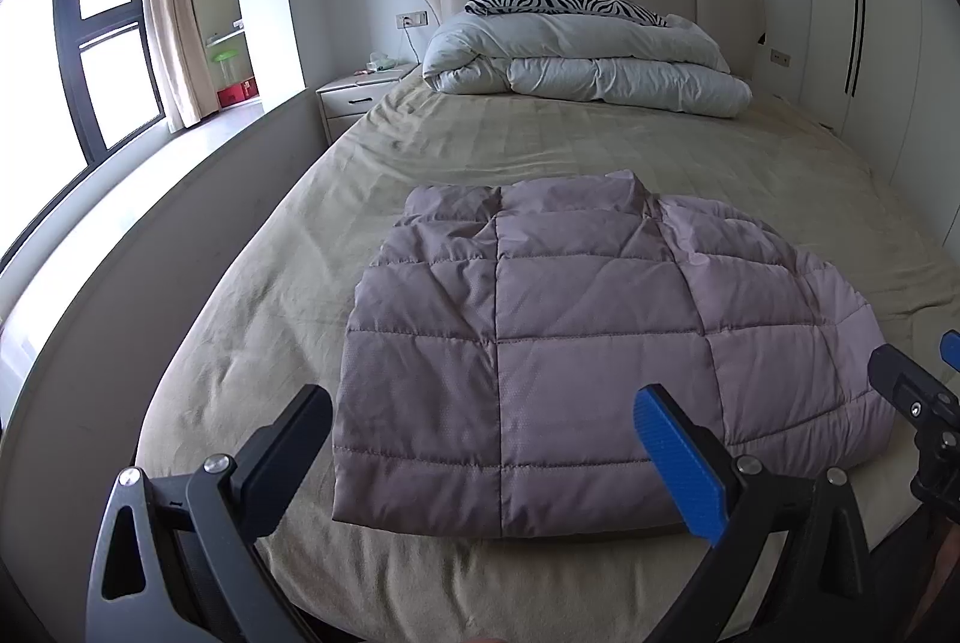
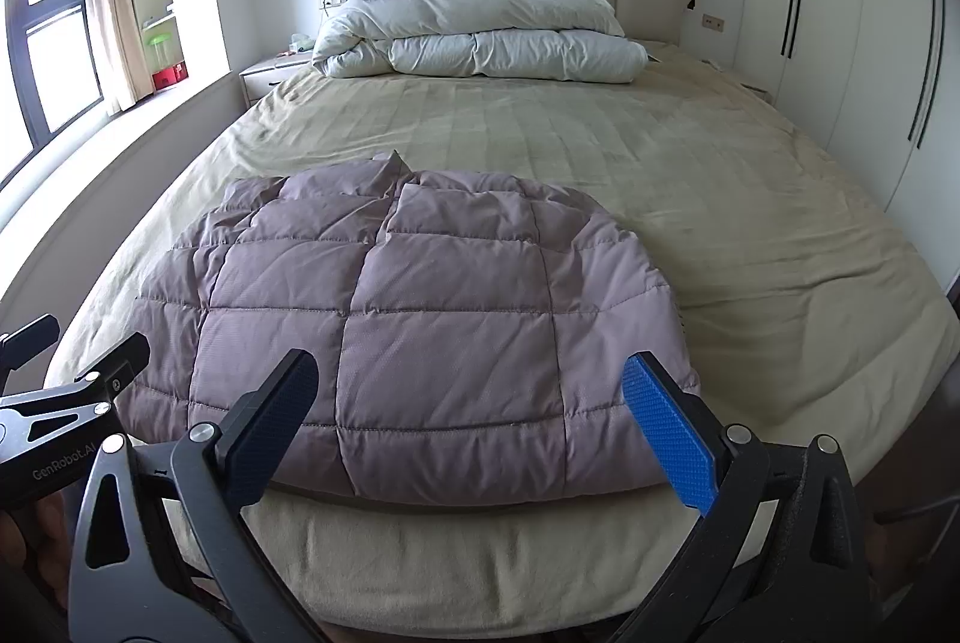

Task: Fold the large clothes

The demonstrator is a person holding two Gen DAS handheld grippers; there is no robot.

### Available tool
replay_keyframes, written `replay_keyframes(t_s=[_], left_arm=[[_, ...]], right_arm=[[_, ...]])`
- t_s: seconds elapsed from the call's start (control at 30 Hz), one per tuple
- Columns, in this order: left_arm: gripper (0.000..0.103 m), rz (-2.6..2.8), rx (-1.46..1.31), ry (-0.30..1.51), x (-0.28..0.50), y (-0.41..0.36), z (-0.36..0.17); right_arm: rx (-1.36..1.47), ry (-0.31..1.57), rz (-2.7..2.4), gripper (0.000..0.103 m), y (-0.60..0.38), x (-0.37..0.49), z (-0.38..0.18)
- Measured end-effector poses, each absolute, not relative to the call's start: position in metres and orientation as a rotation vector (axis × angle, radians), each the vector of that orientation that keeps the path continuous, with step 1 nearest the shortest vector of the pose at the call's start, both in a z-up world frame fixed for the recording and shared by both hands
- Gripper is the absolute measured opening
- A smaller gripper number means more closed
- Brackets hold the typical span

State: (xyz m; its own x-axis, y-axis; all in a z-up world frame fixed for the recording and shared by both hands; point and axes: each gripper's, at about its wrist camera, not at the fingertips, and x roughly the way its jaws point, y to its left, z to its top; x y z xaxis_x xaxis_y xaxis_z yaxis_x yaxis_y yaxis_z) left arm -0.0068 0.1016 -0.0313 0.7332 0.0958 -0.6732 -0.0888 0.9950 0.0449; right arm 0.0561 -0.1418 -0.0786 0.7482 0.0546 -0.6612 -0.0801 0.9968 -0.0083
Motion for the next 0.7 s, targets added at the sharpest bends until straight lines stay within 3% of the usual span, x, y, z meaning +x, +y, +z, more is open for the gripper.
replay_keyframes(t_s=[0.7], left_arm=[[0.103,0.1,0.01,0.744,-0.0066,0.1016,-0.0326]], right_arm=[[-0.037,0.722,0.072,0.103,-0.1418,0.0563,-0.0792]])
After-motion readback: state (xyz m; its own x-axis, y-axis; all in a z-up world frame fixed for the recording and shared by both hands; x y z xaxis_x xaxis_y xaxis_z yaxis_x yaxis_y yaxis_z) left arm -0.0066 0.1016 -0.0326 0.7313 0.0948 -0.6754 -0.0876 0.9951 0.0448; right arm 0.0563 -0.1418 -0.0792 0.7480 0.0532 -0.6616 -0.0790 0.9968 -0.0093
